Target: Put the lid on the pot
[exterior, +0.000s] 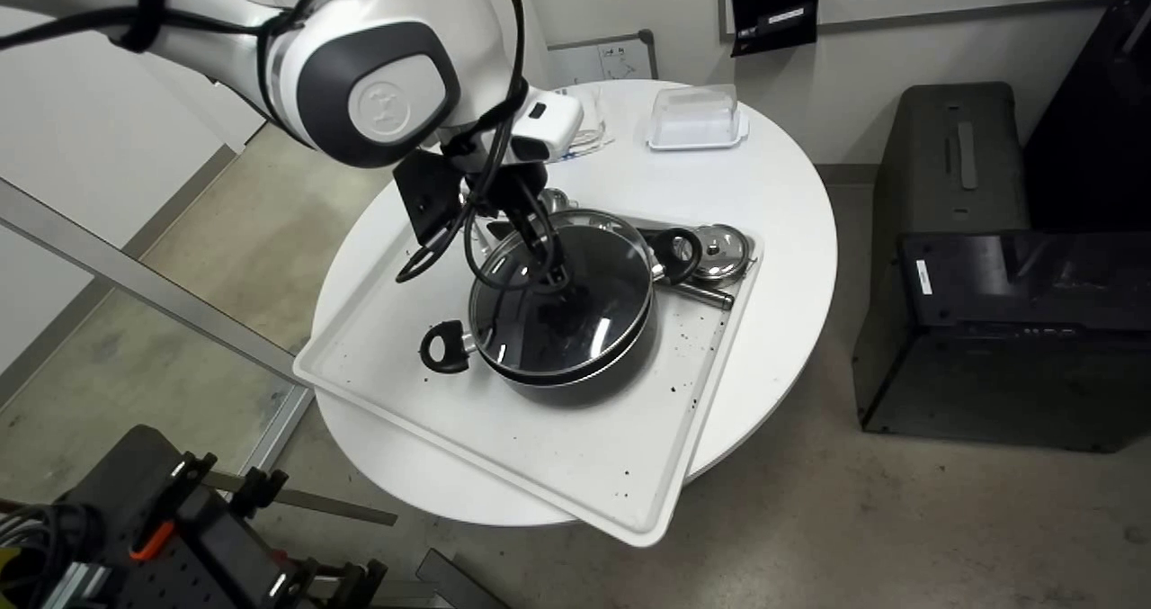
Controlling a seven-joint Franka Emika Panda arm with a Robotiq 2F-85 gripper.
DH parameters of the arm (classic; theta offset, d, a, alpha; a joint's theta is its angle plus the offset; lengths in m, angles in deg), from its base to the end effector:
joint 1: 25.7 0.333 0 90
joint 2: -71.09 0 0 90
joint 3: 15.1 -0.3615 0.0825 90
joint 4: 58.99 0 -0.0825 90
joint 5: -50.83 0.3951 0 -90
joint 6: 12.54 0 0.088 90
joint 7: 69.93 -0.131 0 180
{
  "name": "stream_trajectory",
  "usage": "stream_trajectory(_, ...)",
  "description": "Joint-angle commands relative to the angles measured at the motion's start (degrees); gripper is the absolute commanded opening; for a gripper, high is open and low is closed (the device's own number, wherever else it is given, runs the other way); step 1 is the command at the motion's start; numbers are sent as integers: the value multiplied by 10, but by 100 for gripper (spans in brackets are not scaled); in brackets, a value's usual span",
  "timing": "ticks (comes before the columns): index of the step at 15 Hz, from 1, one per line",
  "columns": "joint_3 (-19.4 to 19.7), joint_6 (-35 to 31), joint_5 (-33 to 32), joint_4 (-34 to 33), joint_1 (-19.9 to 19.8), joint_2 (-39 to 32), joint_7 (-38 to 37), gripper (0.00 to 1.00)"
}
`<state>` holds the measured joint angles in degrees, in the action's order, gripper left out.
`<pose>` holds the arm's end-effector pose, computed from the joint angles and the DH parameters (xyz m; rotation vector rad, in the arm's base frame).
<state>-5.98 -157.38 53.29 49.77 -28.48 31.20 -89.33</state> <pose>0.6385 -0.1311 0.1315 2.9436 -0.8282 -0.0790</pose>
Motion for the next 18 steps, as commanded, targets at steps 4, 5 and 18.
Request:
stream_trajectory(4, -5, 8, 17, -10, 0, -4, -2, 25)
stream_trajectory(5, -6, 8, 18, -10, 0, -4, -2, 25)
stream_trajectory(18, -3, 8, 29, -5, -2, -3, -7, 25)
